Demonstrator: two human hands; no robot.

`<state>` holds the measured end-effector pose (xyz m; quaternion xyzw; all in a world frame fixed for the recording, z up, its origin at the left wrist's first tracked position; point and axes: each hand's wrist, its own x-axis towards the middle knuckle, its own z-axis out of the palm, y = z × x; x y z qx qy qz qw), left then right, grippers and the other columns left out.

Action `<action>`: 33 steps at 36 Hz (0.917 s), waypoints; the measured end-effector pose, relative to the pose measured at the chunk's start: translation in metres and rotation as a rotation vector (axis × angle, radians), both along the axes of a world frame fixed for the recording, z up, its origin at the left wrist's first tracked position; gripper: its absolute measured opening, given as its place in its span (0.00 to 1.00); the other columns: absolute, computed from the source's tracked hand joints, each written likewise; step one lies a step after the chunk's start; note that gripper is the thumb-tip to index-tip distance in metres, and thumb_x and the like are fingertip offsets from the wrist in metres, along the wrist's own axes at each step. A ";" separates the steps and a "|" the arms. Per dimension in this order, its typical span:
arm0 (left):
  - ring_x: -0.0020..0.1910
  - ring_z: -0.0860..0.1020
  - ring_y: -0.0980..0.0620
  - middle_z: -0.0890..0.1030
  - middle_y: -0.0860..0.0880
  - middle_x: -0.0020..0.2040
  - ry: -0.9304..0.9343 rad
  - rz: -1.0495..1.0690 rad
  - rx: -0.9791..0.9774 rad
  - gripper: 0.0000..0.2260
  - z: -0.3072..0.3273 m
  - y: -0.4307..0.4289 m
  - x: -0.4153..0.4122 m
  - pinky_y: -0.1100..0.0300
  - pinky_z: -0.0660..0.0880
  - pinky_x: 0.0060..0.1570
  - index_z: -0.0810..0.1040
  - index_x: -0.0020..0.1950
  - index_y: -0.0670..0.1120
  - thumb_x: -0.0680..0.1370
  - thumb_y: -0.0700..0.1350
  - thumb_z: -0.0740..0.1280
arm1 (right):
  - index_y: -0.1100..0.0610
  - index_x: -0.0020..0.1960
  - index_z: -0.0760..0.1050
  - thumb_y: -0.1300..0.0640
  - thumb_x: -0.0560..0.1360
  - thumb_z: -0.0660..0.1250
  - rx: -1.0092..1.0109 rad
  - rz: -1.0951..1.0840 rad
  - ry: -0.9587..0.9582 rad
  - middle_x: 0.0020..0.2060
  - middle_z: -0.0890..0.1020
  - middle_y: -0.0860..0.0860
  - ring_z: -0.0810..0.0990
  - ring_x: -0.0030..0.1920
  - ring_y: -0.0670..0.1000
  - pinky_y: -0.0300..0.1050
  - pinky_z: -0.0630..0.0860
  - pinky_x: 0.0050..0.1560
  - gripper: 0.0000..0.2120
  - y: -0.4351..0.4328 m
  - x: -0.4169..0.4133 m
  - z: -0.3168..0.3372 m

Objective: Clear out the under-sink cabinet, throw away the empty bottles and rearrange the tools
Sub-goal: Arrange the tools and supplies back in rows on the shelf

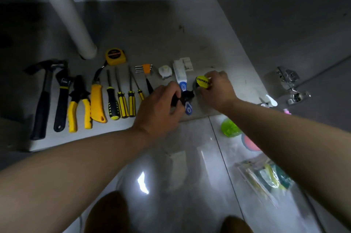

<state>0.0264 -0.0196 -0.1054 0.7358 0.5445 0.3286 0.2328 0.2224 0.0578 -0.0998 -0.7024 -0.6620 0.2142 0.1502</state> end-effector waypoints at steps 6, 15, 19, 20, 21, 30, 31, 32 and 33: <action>0.47 0.78 0.49 0.78 0.49 0.50 -0.027 -0.008 -0.030 0.09 -0.005 0.002 -0.016 0.47 0.78 0.42 0.70 0.56 0.54 0.77 0.52 0.63 | 0.57 0.66 0.73 0.54 0.73 0.73 -0.077 -0.072 -0.022 0.63 0.73 0.61 0.78 0.58 0.61 0.43 0.72 0.56 0.23 0.042 -0.020 -0.008; 0.46 0.77 0.48 0.78 0.48 0.48 -0.058 -0.016 -0.037 0.09 0.004 0.004 -0.005 0.48 0.78 0.43 0.74 0.55 0.49 0.77 0.46 0.70 | 0.59 0.49 0.80 0.46 0.79 0.65 -0.295 -0.293 0.404 0.45 0.85 0.56 0.84 0.46 0.58 0.47 0.80 0.44 0.15 -0.022 -0.018 0.022; 0.44 0.76 0.48 0.78 0.50 0.44 -0.063 -0.043 0.007 0.09 0.009 0.002 0.014 0.48 0.76 0.40 0.74 0.52 0.48 0.76 0.46 0.72 | 0.56 0.50 0.82 0.43 0.78 0.65 -0.617 -0.183 0.769 0.41 0.85 0.54 0.83 0.40 0.50 0.40 0.76 0.39 0.16 -0.054 -0.022 0.044; 0.43 0.76 0.48 0.78 0.50 0.43 -0.055 -0.057 0.022 0.10 0.010 0.001 0.018 0.48 0.76 0.39 0.73 0.51 0.47 0.76 0.46 0.72 | 0.56 0.50 0.81 0.47 0.79 0.66 -0.587 -0.185 0.825 0.41 0.84 0.54 0.82 0.39 0.50 0.40 0.76 0.38 0.13 -0.057 -0.023 0.045; 0.43 0.76 0.48 0.78 0.50 0.43 -0.045 -0.072 0.033 0.11 0.011 0.001 0.021 0.48 0.76 0.38 0.73 0.50 0.47 0.76 0.47 0.73 | 0.57 0.49 0.80 0.51 0.79 0.67 -0.539 -0.209 0.862 0.41 0.84 0.55 0.82 0.37 0.50 0.40 0.77 0.36 0.10 -0.058 -0.023 0.044; 0.46 0.71 0.48 0.76 0.49 0.45 0.140 -0.056 0.115 0.08 0.004 0.004 0.009 0.47 0.72 0.46 0.72 0.51 0.47 0.76 0.42 0.69 | 0.55 0.37 0.75 0.50 0.76 0.71 -0.241 -0.285 0.224 0.34 0.79 0.52 0.76 0.37 0.54 0.42 0.72 0.36 0.13 -0.041 -0.018 0.007; 0.47 0.71 0.47 0.75 0.49 0.46 0.183 -0.045 0.123 0.07 0.002 0.005 0.007 0.49 0.71 0.47 0.72 0.51 0.47 0.76 0.41 0.68 | 0.55 0.40 0.77 0.51 0.75 0.71 -0.249 -0.273 0.194 0.36 0.80 0.52 0.78 0.39 0.55 0.41 0.72 0.37 0.10 -0.038 -0.019 0.003; 0.47 0.71 0.47 0.74 0.49 0.46 0.218 -0.037 0.128 0.07 0.000 0.006 0.005 0.50 0.70 0.48 0.73 0.51 0.47 0.75 0.40 0.67 | 0.55 0.44 0.79 0.52 0.75 0.71 -0.264 -0.259 0.160 0.39 0.81 0.53 0.79 0.42 0.55 0.42 0.74 0.39 0.06 -0.035 -0.020 0.000; 0.48 0.70 0.47 0.74 0.49 0.47 0.244 -0.033 0.130 0.07 -0.001 0.007 0.003 0.52 0.68 0.48 0.73 0.51 0.47 0.74 0.40 0.66 | 0.55 0.48 0.80 0.54 0.75 0.71 -0.275 -0.244 0.120 0.42 0.82 0.54 0.80 0.46 0.56 0.43 0.77 0.43 0.05 -0.032 -0.021 -0.002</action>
